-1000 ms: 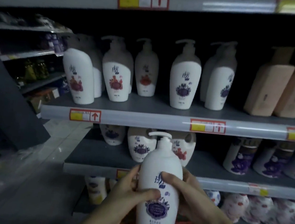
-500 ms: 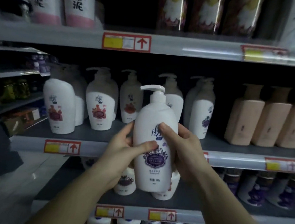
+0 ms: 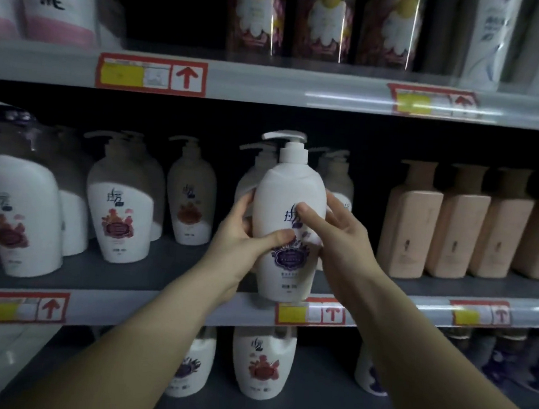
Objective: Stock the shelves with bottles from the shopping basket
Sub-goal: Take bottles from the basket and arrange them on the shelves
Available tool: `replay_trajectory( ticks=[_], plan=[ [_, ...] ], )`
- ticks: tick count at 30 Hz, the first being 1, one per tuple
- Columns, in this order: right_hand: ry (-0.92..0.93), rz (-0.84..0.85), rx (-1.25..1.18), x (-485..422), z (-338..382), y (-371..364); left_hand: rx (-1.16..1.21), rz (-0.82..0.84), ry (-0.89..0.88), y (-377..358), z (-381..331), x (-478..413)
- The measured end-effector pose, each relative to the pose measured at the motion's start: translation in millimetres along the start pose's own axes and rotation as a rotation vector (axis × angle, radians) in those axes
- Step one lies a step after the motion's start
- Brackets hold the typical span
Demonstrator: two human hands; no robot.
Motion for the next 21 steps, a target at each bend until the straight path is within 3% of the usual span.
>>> replay_trajectory(
  ticks=[10, 21],
  plan=[
    [0.085, -0.049, 0.071, -40.2, -0.4, 77.2, -0.082, -0.001, -0.075, -83.7, 36.7, -31.1],
    [0.064, -0.059, 0.116, -36.4, -19.6, 90.9, -0.193, -0.063, -0.093, -87.1, 43.3, -18.5]
  ],
)
Point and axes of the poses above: each hand's wrist, its own x-axis away from the middle knuckle, its own y-axis out of the back of the hand, z = x × y, the point moved 6 cm from there along -x, towards the middle knuckle, and after that the axes turned 8 degrees about -z, right-handed, at the moved point
